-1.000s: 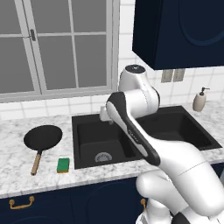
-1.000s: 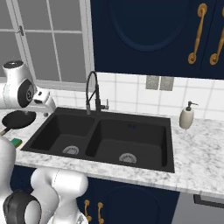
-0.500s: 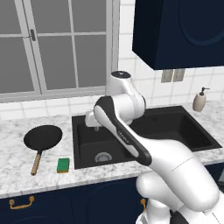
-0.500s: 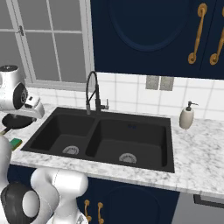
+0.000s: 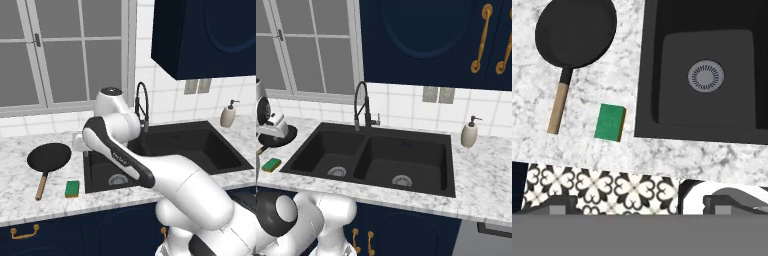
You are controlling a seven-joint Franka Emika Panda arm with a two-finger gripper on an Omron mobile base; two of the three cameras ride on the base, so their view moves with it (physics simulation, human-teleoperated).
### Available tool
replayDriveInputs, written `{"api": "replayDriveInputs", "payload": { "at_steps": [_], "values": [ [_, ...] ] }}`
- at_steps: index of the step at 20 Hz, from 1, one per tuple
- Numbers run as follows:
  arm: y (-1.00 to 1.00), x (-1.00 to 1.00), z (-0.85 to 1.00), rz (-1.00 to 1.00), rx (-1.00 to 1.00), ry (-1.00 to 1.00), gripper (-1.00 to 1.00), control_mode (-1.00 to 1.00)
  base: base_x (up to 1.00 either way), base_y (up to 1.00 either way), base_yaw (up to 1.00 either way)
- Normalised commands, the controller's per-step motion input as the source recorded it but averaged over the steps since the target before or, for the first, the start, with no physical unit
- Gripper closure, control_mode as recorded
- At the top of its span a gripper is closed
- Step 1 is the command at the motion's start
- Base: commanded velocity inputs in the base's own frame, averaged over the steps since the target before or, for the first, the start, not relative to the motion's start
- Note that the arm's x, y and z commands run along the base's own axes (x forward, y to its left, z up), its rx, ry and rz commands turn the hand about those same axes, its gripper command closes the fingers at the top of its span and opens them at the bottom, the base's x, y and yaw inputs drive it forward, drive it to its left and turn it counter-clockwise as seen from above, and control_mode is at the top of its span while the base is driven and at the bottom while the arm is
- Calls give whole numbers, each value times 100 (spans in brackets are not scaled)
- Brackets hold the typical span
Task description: Pick the pan and sponge and place them into the sink. Then turn on the water.
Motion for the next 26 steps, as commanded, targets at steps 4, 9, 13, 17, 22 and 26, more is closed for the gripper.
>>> {"api": "replayDriveInputs", "payload": {
  "at_steps": [4,9,13,17,22,26],
  "values": [
    [92,14,-17,0,0,0,-100,-100,0,0,0],
    [73,16,-30,0,0,2,-100,-100,0,0,0],
    [58,18,-38,0,0,7,-100,-100,0,0,0],
    [42,30,-47,0,-2,6,-100,-100,0,0,0],
    [44,50,-50,0,-8,4,-100,-100,0,0,0],
    [58,39,-32,-5,-12,5,-100,-100,0,0,0]
  ]
}}
